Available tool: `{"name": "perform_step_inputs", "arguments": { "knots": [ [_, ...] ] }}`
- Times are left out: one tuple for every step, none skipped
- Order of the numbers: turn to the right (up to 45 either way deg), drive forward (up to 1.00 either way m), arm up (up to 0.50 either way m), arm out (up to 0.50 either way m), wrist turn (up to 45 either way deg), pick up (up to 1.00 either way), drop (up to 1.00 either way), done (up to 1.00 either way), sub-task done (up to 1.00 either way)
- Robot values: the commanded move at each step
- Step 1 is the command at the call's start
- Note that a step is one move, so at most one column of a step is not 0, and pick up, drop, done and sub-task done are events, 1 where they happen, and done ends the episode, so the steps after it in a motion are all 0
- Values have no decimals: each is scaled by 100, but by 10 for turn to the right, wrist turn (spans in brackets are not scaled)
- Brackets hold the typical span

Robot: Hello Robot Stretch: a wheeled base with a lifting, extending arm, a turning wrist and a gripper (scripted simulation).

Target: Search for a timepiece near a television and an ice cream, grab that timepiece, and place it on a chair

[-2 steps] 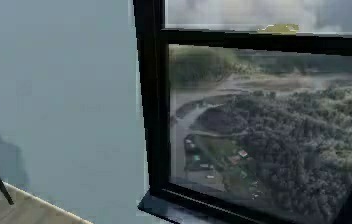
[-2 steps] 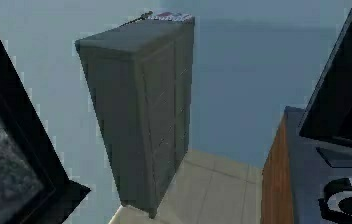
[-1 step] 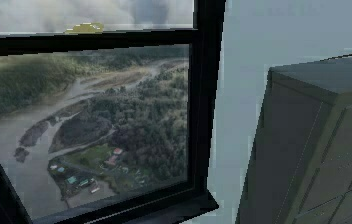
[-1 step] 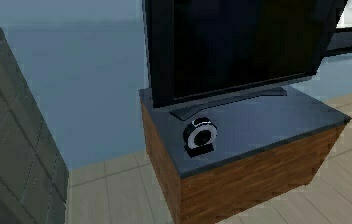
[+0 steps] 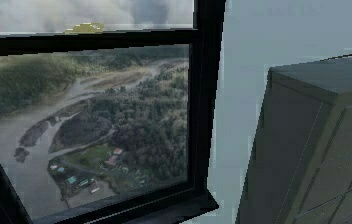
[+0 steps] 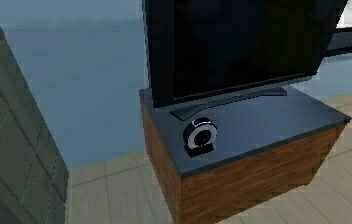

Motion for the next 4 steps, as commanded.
{"name": "perform_step_inputs", "arguments": {
  "knots": [
    [0, 0, 30, 0, 0, 0, 0, 0, 0],
    [0, 0, 0, 44, 0, 0, 0, 0, 0],
    [0, 0, 0, 0, 450, 0, 0, 0, 0],
    [0, 0, 0, 0, 450, 0, 0, 0, 0]
  ]
}}
